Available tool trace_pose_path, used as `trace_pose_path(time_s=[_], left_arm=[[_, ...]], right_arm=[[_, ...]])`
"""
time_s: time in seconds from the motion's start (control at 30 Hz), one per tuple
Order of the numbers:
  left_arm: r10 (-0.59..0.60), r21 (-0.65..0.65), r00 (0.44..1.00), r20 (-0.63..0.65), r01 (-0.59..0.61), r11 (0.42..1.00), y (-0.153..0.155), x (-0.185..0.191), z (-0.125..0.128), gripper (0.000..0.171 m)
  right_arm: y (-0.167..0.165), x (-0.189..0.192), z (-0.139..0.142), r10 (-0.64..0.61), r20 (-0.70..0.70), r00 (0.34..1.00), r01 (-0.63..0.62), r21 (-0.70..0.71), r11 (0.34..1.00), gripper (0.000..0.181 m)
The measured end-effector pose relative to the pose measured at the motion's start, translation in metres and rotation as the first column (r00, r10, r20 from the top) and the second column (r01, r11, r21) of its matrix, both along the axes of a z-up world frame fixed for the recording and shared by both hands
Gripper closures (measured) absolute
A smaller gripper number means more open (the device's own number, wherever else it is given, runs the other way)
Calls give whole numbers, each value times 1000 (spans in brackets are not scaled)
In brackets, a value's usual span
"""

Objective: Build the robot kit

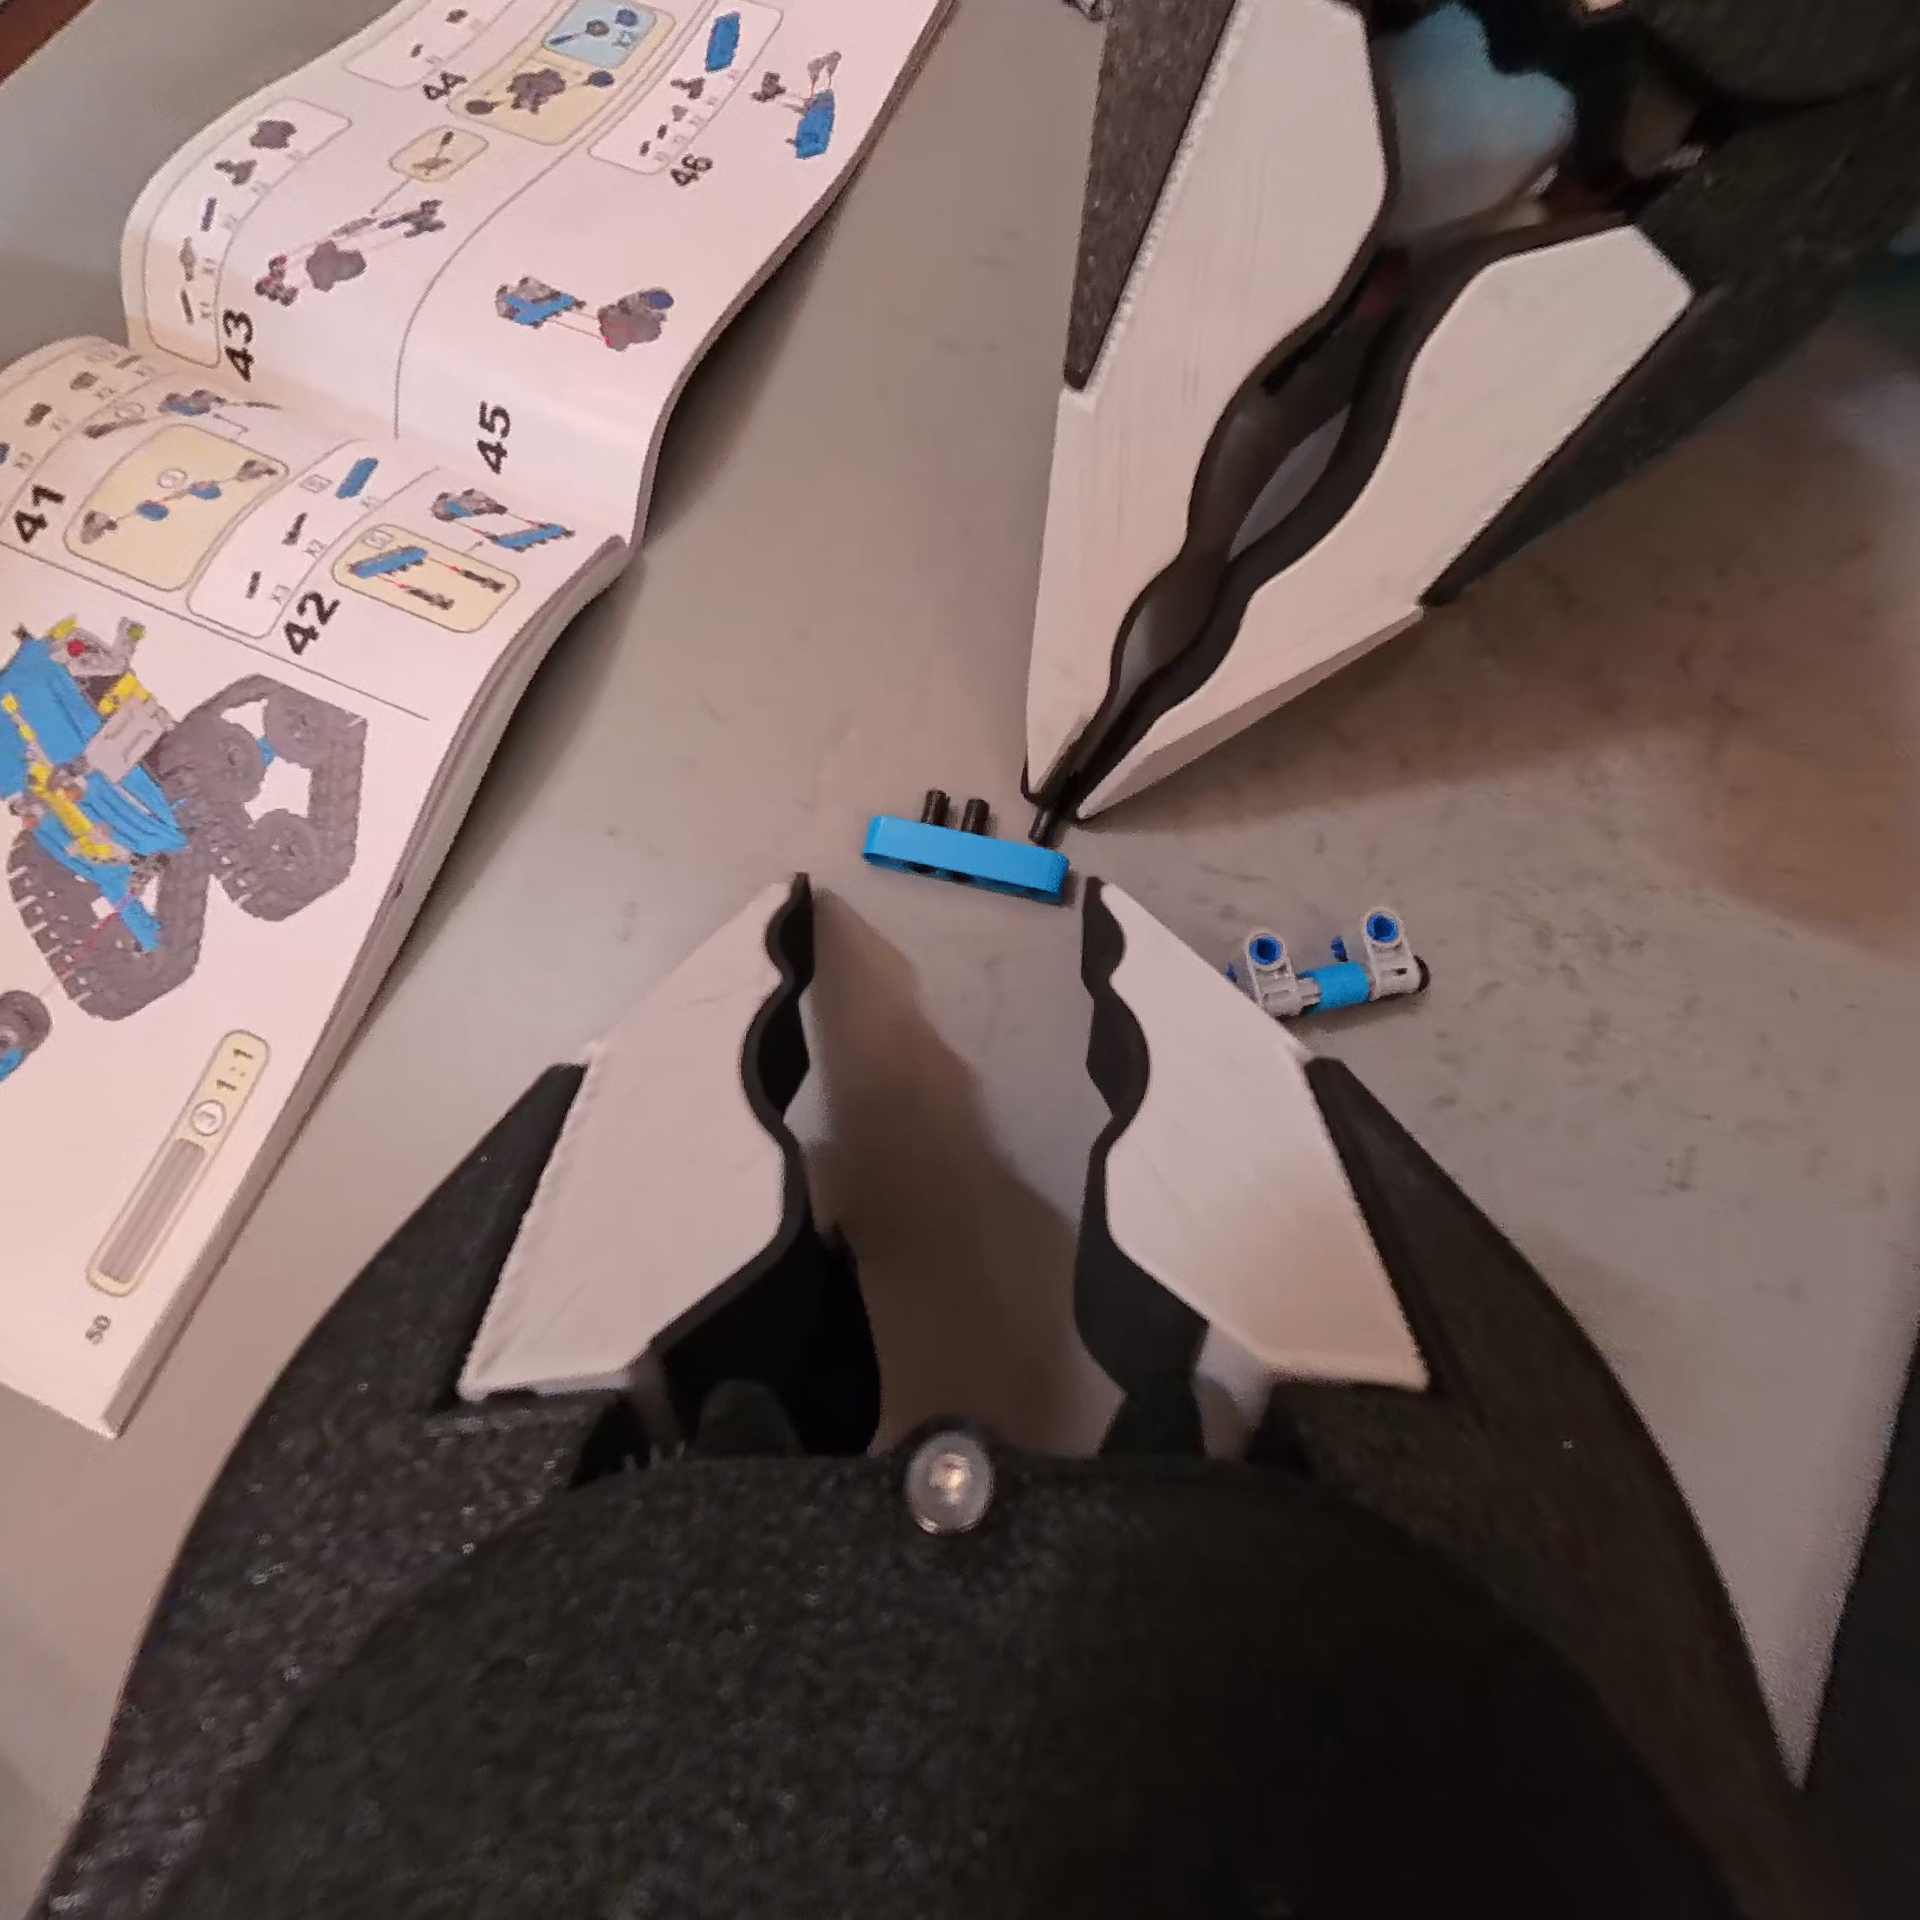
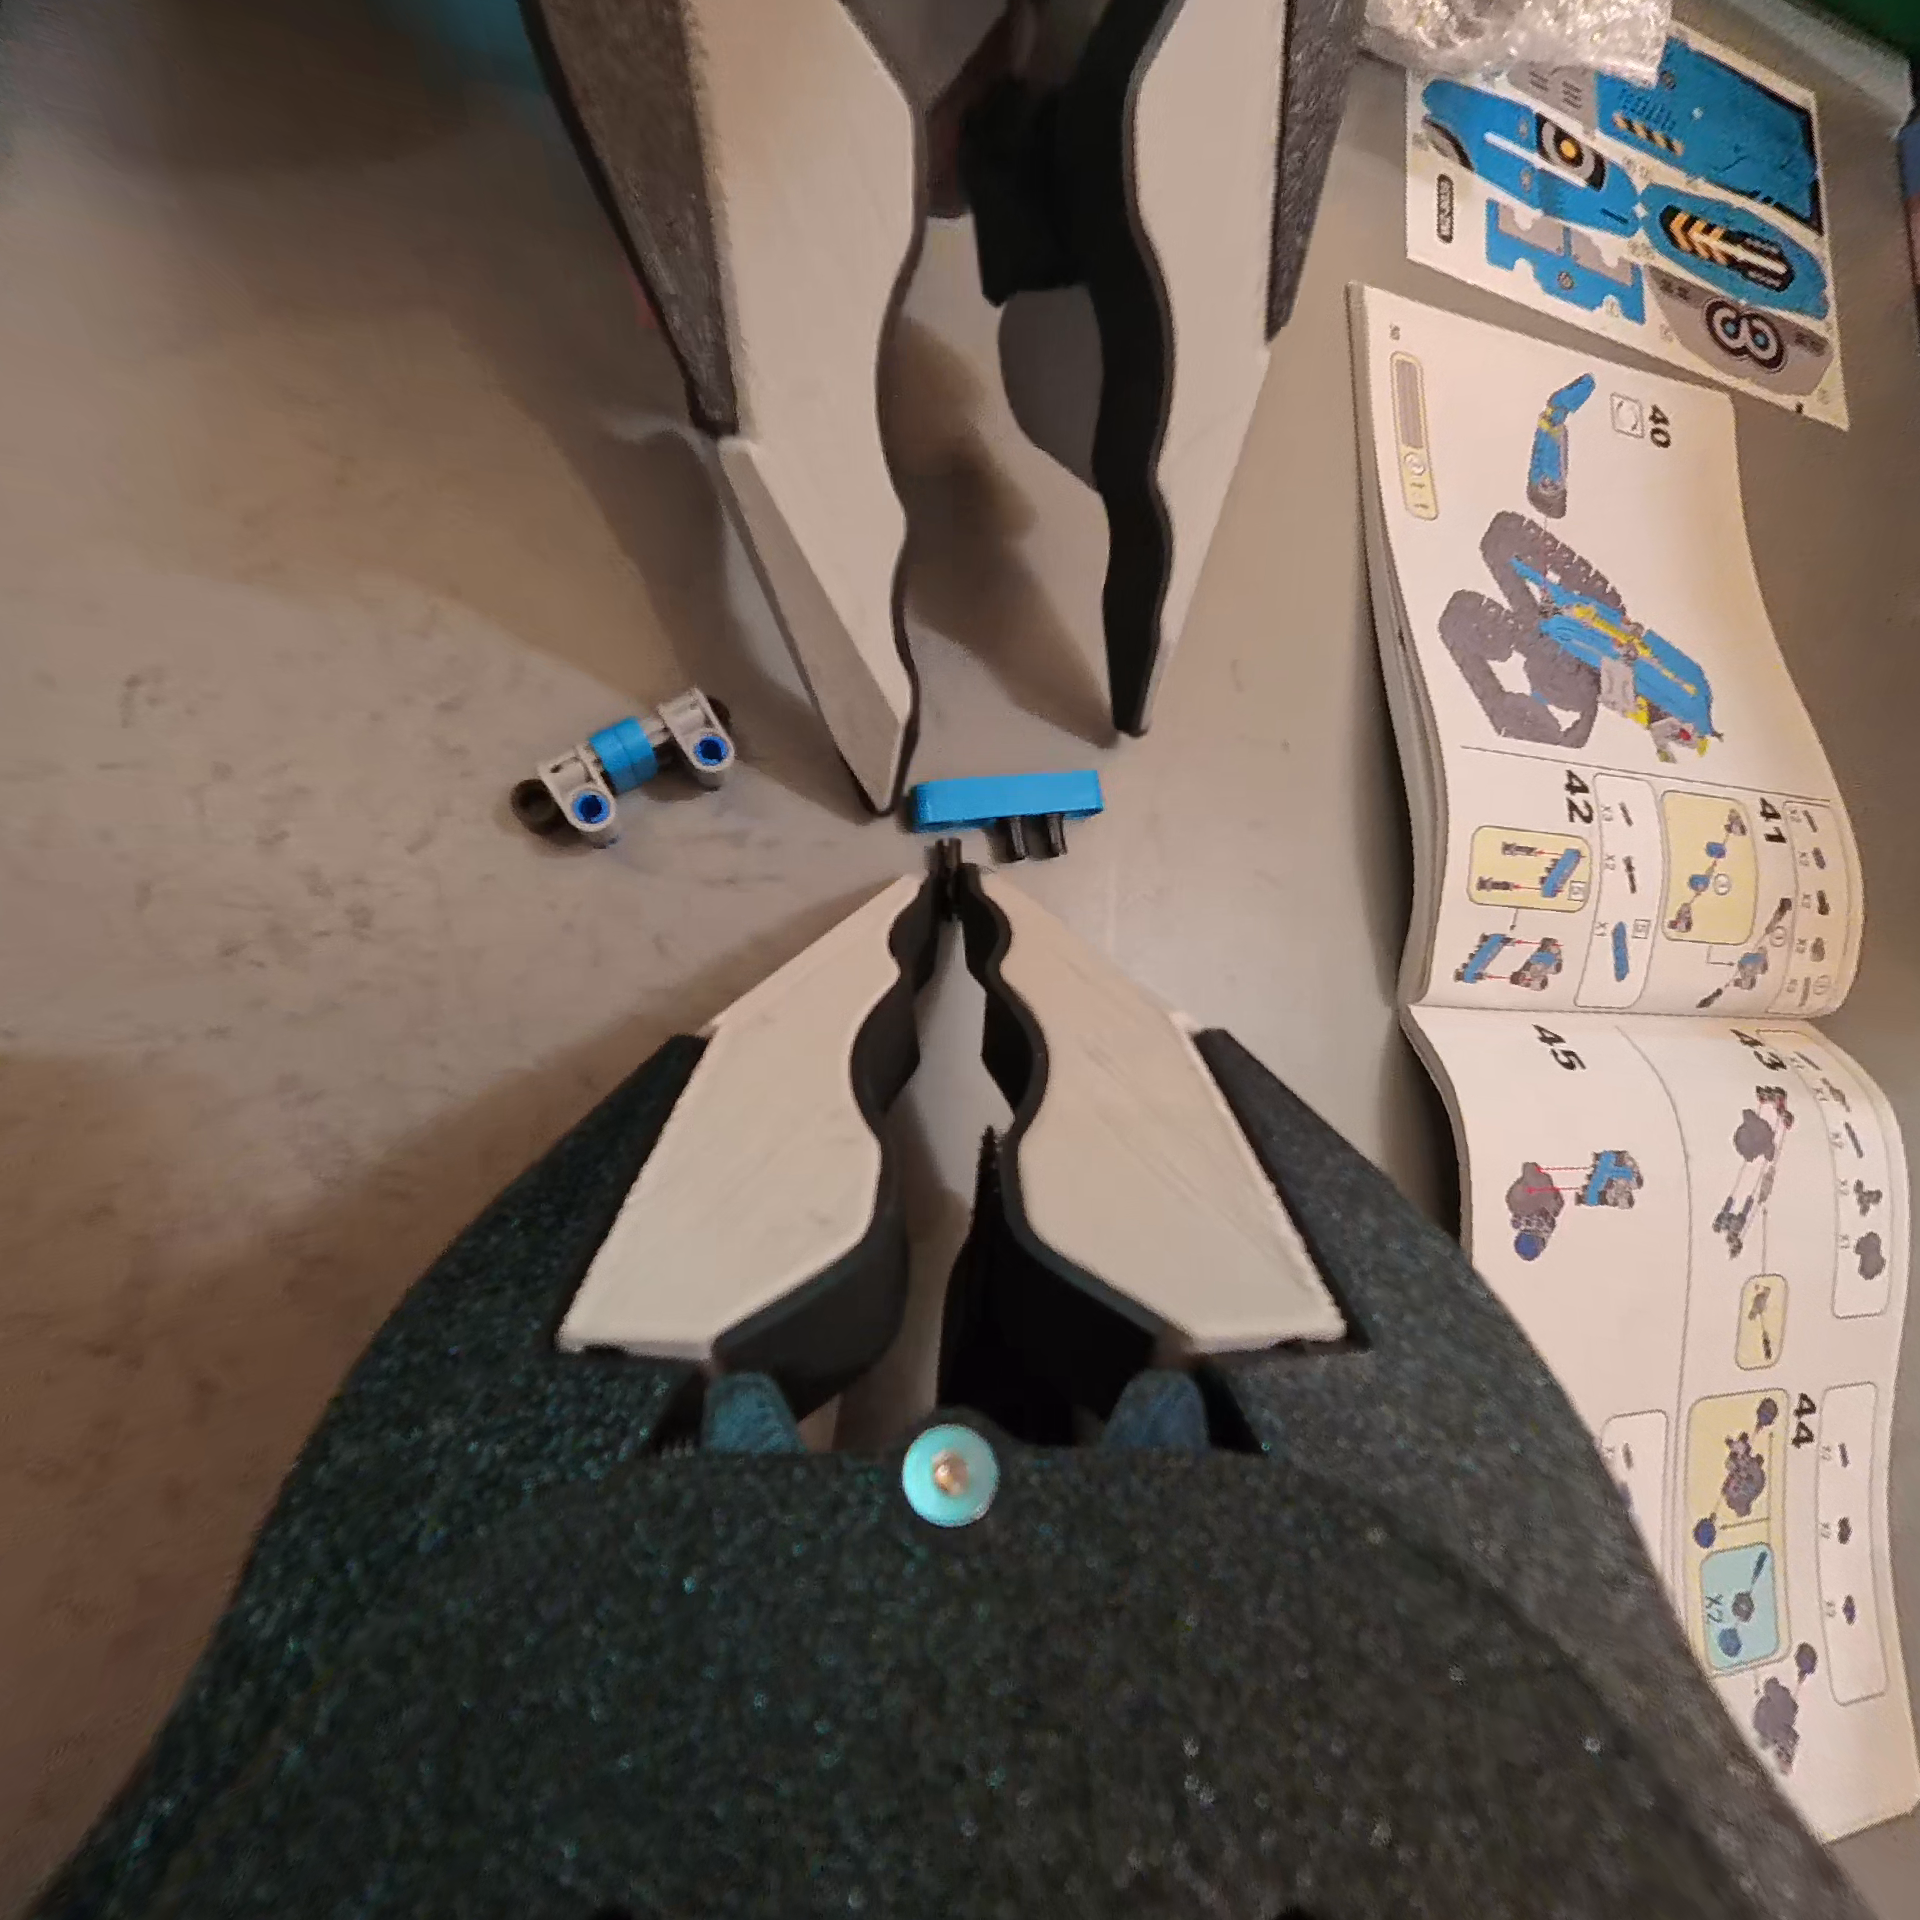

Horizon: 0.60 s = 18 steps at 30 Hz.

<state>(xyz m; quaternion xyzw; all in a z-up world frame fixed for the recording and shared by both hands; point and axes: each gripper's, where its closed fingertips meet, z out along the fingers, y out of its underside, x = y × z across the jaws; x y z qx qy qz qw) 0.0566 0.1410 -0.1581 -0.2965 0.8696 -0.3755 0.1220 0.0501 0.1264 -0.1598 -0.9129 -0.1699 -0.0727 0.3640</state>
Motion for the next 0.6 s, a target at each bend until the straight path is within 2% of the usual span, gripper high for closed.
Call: trace_pose_path(time_s=[0.1,0.2,0.4,0.6], left_arm=[[-26,-29,1000,-10,25,999,-4,3,6,116],[-32,-3,999,-38,32,999,-5,4,-3,115],[-17,-13,999,-28,17,1000,-3,5,-3,132],[-9,-16,1000,-26,9,1000,-4,5,-3,133]], right_arm=[[0,1,0,4,-1,1000,-4,-4,1000,178],[1,1,0,9,-6,1000,-9,-2,1000,178],[5,2,0,22,3,1000,-22,3,1000,178],[9,8,-1,-5,1,1000,5,-10,1000,178]])
